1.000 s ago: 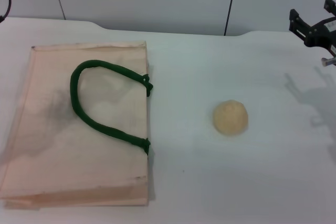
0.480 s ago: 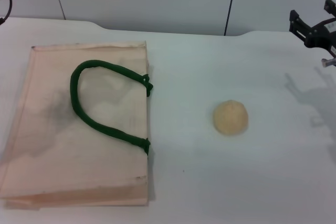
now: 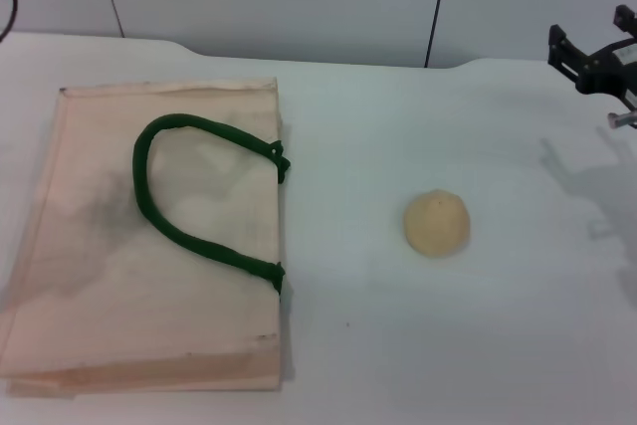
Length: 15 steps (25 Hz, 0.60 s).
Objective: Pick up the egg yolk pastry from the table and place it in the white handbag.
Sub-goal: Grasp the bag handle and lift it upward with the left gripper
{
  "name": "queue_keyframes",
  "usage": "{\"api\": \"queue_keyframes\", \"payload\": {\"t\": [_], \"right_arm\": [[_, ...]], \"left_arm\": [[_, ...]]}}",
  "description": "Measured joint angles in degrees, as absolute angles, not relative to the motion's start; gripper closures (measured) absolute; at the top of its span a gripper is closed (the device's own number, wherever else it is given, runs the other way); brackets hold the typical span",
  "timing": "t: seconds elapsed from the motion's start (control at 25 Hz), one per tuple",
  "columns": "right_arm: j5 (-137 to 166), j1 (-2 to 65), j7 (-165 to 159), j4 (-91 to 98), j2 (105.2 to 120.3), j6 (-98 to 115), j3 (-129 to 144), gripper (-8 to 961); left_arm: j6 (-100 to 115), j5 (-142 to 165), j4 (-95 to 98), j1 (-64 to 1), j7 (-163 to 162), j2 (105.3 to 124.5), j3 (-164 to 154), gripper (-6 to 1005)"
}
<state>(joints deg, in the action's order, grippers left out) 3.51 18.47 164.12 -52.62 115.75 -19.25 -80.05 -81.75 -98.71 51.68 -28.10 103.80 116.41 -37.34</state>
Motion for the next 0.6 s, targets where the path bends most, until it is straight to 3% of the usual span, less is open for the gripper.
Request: {"api": "queue_keyframes", "payload": {"t": [0.6], "right_arm": [[4.75, 14.40, 164.09, -69.51, 115.27, -2.86, -75.83, 114]], "left_arm": [[-83.21, -86.57, 73.63, -23.30, 85.16, 116.92, -38.09, 591]]}}
